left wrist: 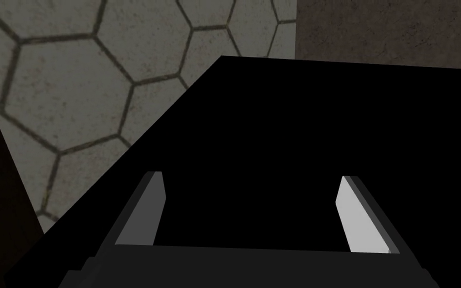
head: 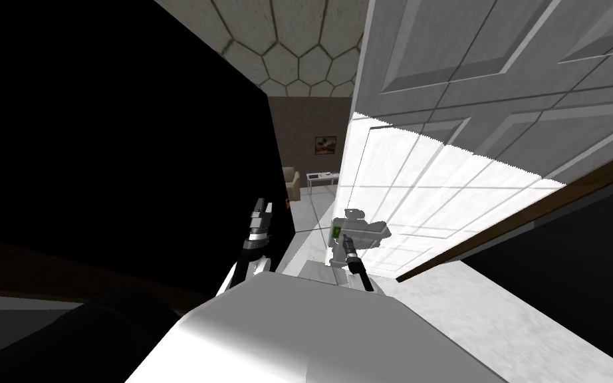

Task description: Push the door open

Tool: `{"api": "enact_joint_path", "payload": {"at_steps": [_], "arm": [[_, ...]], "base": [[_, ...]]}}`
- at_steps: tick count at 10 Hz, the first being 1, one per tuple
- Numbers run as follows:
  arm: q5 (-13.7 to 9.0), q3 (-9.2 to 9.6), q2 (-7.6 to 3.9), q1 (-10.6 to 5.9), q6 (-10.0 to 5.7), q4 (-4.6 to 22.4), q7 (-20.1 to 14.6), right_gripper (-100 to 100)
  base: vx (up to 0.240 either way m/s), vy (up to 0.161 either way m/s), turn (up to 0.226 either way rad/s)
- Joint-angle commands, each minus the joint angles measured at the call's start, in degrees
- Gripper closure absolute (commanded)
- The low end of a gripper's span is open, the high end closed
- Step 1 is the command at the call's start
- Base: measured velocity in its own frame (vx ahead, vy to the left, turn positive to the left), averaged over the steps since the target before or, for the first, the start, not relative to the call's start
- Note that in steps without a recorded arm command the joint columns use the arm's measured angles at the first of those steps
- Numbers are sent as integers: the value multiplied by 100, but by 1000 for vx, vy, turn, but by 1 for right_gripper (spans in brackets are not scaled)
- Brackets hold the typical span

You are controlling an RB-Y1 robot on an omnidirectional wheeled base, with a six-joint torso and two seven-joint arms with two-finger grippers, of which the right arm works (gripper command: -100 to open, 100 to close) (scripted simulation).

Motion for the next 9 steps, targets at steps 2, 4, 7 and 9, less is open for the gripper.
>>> {"api": "enact_joint_path", "payload": {"at_steps": [2,4,7,9], "arm": [[-2,20,43,27,45,-41,-16,-100],[-7,34,89,39,74,-60,-28,-100],[-10,43,133,39,83,-55,-34,-100],[-19,23,115,41,50,-30,-24,-100]], "base": [[-172,35,-26],[-223,47,-31],[-189,64,-28],[135,9,27]]}}
